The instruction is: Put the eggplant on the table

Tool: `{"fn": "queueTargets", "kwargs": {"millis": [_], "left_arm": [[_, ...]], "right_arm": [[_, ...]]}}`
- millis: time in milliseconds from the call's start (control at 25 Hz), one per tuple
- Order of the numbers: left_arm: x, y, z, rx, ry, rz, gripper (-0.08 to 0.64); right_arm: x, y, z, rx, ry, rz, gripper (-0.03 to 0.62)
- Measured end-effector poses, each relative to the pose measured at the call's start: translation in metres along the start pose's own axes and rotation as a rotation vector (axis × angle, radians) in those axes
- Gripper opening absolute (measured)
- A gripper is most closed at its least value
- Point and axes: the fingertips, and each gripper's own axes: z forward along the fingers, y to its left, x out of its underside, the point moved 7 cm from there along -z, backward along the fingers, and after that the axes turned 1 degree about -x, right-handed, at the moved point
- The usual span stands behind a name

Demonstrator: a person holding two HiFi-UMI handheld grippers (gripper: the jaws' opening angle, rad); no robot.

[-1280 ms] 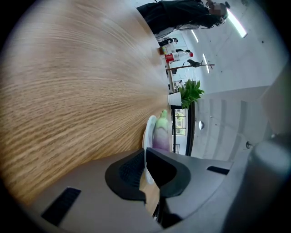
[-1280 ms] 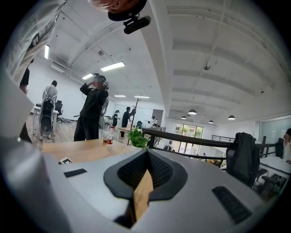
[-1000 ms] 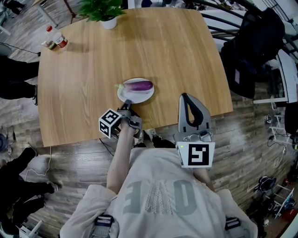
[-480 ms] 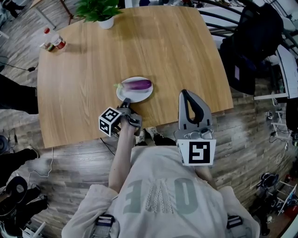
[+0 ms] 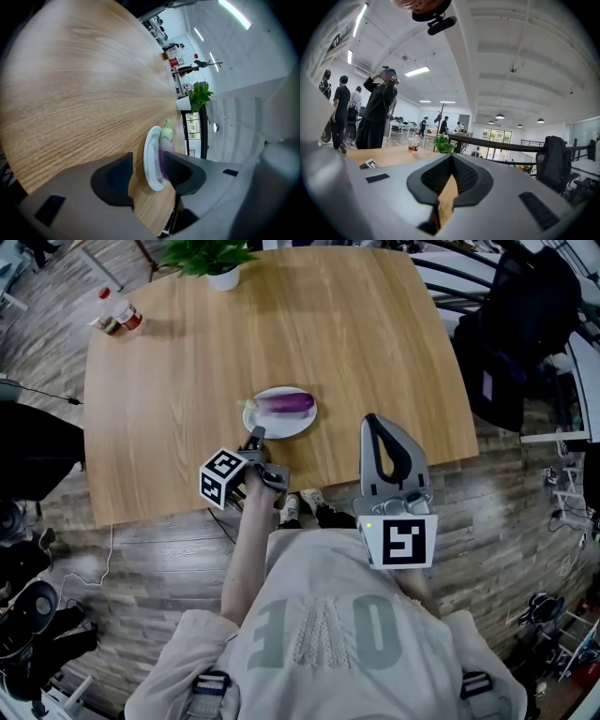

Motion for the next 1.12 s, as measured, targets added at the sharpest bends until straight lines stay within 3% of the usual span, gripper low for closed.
{"fn": "queueTargets", "kwargs": {"millis": [240,360,480,560,720,840,960,1120], "left_arm": [[-0.019,0.001,-0.016,-0.082,-0.066,0.068,0.233],[-0.03,0.0,-0.025,-0.078,-0.11,0.084,0.235],[-0.041,-0.012,-0.037,-0.053,-0.177,0.169,0.235],[-0.048,-0.029,-0.048,-0.03,-0.244,0.269,0.234],[-0.056,-0.082,-0.078,0.012,-0.44,0.639,0.233],[-0.051,-0.122,-0.098,0.085,-0.55,0.849,0.233],[-0.041,-0.153,-0.119,0.155,-0.63,0.987,0.233],[-0.028,-0.181,-0.14,0.264,-0.677,1.052,0.232]], "right_arm": [[0.002,0.003,-0.001,-0.002,-0.007,0.019,0.018],[0.001,0.003,-0.001,-0.001,-0.013,0.024,0.018],[0.003,0.002,-0.004,-0.006,-0.01,-0.003,0.018],[0.002,0.003,-0.005,-0.011,-0.023,-0.003,0.018],[-0.008,0.008,-0.004,-0.014,-0.074,0.014,0.018],[-0.009,0.01,-0.003,-0.01,-0.077,0.022,0.018],[-0.011,0.013,-0.003,-0.012,-0.092,0.026,0.018],[-0.015,0.014,-0.003,-0.02,-0.108,0.004,0.018]]}}
